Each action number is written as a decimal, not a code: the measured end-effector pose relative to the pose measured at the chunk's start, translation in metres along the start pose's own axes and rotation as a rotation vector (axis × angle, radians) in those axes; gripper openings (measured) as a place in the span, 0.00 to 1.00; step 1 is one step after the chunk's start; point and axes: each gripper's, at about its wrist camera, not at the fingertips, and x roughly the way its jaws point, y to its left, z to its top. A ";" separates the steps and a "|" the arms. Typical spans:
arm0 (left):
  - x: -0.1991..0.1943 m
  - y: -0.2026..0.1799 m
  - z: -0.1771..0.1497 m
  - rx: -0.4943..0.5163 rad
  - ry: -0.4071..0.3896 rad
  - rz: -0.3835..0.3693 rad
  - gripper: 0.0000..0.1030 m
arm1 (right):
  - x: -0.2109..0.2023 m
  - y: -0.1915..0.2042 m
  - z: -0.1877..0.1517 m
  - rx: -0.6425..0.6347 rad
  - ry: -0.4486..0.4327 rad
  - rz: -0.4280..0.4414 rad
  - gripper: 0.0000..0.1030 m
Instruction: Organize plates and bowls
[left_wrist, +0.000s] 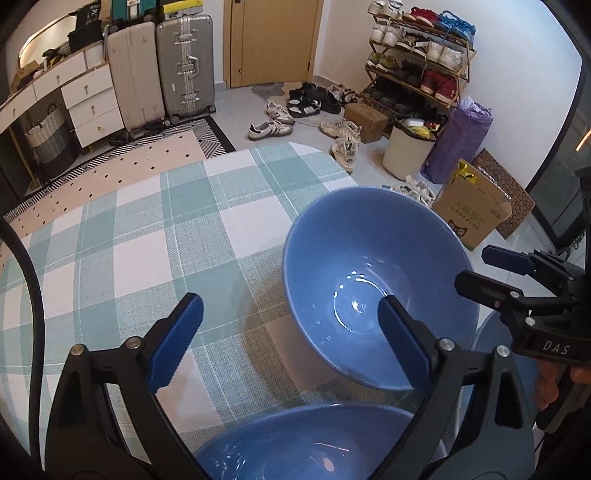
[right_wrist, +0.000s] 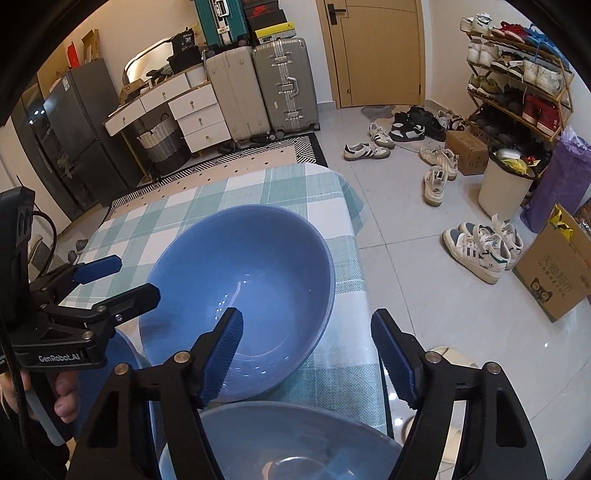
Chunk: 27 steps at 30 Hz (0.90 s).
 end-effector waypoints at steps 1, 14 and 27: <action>0.004 -0.001 0.000 0.002 0.010 -0.005 0.88 | 0.002 0.001 0.000 -0.001 0.003 -0.001 0.70; 0.030 -0.008 -0.004 0.028 0.081 -0.042 0.49 | 0.020 0.005 -0.004 -0.022 0.046 -0.008 0.43; 0.034 -0.013 -0.004 0.047 0.088 -0.058 0.26 | 0.022 0.009 -0.005 -0.059 0.033 -0.047 0.27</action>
